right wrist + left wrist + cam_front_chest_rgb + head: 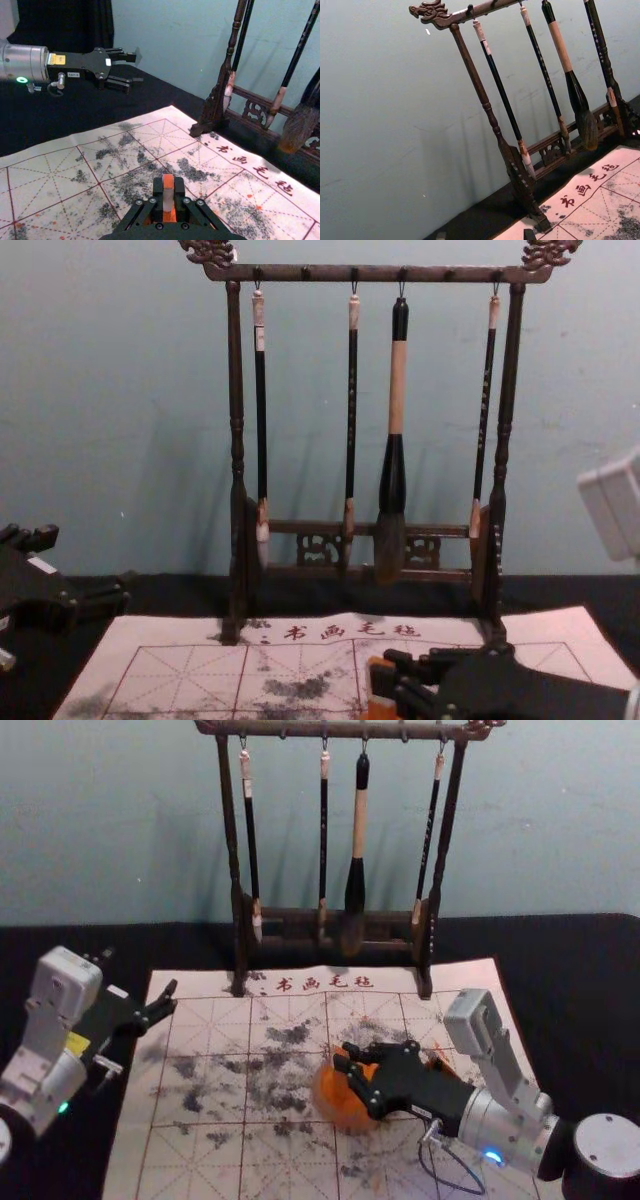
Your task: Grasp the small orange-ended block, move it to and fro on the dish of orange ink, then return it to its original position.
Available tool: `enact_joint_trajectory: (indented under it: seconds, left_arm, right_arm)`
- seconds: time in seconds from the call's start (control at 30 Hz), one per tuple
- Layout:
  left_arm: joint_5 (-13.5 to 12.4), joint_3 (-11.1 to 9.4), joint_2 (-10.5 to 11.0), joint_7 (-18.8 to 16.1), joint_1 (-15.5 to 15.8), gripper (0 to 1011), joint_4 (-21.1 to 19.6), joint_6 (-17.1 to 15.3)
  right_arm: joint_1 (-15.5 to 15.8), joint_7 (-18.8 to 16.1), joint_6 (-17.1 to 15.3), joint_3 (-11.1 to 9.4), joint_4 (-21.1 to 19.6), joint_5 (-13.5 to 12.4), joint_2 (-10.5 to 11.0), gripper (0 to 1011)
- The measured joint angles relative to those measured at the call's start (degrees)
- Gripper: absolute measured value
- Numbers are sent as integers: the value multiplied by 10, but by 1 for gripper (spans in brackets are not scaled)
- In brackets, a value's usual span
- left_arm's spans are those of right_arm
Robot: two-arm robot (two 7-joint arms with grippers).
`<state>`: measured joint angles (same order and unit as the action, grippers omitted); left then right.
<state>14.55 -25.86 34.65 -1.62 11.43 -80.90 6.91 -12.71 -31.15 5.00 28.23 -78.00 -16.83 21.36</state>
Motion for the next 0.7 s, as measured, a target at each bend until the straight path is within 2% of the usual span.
enact_joint_trajectory:
  seconds: [0.37,0.7]
  left_arm:
    - [0,0,0,0,0,1001,0,0]
    - [0,0,0,0,0,1002,0,0]
  right_arm:
    - [-16,6,3,4,21,9,-9,81]
    - [-21,13,4,-4,29,13,-9,81]
